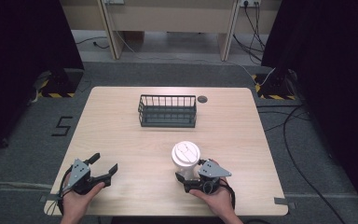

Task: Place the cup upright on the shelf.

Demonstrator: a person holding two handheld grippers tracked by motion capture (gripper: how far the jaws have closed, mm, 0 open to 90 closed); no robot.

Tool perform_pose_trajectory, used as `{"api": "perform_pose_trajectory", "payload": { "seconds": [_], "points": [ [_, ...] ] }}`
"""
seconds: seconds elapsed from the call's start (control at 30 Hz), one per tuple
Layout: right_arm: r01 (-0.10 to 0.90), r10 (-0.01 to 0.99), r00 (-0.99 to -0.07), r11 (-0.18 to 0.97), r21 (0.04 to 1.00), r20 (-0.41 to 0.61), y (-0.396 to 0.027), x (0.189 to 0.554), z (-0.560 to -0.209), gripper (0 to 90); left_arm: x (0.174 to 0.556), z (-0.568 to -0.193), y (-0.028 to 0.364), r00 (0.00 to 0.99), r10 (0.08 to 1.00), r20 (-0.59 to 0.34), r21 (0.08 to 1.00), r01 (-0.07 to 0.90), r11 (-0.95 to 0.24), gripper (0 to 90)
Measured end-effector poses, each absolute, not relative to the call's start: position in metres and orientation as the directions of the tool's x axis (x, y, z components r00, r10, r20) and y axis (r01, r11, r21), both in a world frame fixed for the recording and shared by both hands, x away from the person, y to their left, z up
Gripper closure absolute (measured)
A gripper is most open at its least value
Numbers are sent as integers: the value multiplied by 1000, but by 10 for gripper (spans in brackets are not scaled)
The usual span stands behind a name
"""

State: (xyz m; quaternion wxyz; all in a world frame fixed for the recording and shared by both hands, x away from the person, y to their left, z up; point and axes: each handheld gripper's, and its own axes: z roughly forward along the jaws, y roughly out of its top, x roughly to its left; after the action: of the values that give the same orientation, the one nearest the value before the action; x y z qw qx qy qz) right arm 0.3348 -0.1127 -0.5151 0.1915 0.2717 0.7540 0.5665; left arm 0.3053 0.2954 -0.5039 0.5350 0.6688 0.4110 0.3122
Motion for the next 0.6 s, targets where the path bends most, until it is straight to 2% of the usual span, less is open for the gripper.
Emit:
{"api": "perform_pose_trajectory", "payload": {
  "seconds": [0.6],
  "points": [
    [163,609,-793,234,958,-14,-110,337,-506,181,306,-504,298,463,886,-32,973,219,-79,155]
  ]
}}
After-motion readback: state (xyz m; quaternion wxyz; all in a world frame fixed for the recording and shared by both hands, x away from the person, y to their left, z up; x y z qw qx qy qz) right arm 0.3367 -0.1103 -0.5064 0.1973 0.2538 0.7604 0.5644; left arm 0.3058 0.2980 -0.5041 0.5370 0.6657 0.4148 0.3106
